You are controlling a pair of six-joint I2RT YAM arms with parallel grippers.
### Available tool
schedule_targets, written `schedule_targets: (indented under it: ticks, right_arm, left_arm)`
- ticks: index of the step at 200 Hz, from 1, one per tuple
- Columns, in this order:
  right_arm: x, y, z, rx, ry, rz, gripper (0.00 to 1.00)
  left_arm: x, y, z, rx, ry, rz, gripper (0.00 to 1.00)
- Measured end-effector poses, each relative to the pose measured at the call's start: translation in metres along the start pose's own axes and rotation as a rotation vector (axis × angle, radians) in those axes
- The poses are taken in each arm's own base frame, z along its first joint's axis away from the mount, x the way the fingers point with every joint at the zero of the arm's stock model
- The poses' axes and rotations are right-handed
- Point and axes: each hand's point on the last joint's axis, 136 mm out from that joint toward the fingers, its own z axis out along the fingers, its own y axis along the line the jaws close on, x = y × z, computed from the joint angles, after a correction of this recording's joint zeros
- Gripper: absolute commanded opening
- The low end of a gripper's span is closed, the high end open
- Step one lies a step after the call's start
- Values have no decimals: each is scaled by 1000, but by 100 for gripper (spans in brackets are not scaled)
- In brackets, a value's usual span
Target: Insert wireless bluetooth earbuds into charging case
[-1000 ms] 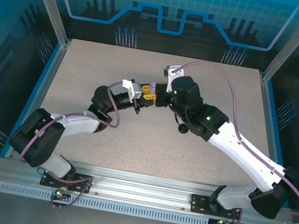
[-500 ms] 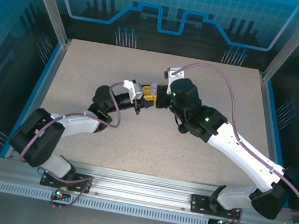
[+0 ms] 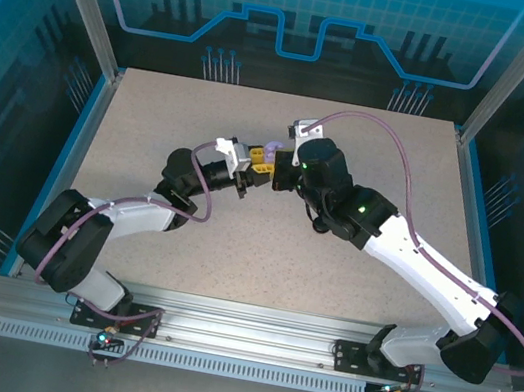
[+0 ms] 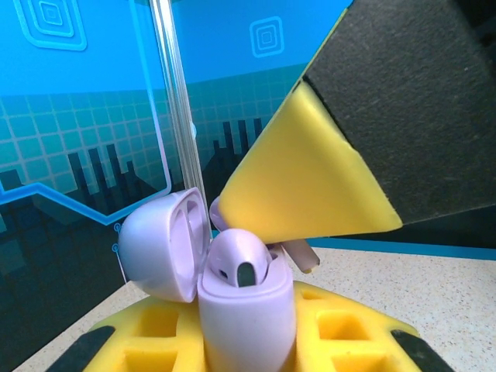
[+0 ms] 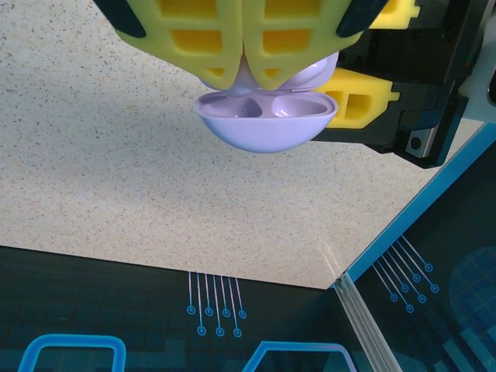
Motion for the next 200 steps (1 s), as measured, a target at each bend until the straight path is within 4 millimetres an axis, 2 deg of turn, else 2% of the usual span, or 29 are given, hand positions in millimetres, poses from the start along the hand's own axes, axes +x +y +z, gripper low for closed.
schedule_targets:
  ticks: [33,57,77,164,200]
  right_arm:
    - [-6,-2,-15,-17,-32,29,5]
    - [-19,-2,-32,-42,-85,59,5]
    - [-28,1,-36,-57,-118,75,5]
    - [-13,6,-6,-41,-77,64,5]
    - [-11,8,-3,-38,-73,60,5]
  left_arm:
    - [-1,0,0,1,-3,2,0]
    - [-1,0,0,1,-3,2,0]
    - [-1,0,0,1,-4,3,0]
    - [-8,-1,1,8,-23,17,0]
    - [-7,0,1,6,-19,14,0]
